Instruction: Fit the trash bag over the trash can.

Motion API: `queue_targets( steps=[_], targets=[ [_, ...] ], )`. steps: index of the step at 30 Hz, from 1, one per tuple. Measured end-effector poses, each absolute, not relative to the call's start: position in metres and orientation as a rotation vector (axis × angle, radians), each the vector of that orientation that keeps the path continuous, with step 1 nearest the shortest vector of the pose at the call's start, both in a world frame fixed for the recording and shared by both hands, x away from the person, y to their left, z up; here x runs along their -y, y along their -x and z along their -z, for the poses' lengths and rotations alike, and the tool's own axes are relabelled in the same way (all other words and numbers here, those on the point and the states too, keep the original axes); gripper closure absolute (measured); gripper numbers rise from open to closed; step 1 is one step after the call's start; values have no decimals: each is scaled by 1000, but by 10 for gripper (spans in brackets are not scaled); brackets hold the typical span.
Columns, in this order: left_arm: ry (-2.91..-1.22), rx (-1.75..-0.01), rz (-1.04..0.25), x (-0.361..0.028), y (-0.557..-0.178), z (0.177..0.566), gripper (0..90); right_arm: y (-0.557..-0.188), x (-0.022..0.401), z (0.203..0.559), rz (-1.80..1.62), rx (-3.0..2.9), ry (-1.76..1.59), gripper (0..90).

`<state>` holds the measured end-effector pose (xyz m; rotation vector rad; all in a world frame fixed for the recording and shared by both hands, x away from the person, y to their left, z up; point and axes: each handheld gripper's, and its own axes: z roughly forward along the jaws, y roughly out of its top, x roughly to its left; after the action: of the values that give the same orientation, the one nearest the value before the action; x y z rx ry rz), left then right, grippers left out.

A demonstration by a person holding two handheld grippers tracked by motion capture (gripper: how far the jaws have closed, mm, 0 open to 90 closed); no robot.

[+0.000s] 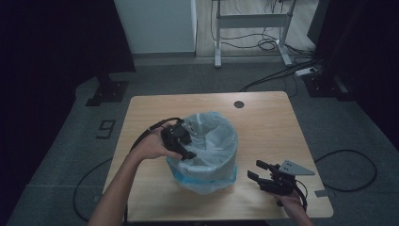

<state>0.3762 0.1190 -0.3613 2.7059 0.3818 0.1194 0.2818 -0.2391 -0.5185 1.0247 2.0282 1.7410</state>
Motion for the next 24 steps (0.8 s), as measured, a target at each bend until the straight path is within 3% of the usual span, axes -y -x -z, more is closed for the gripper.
queue_targets(
  steps=[4, 11, 24],
  targets=[
    [-2690, -375, -128, -120, -374, 359, 390, -282, 239, 518, -1741, -2029, -1022, 345],
    [-2530, -373, -177, -133, -365, 346, 297, -282, 240, 518, -1739, -2022, -1025, 344],
    [-2192, -490, -351, -191, -318, 341, 279, -282, 238, 519, -1717, -2028, -1017, 339]
  ],
)
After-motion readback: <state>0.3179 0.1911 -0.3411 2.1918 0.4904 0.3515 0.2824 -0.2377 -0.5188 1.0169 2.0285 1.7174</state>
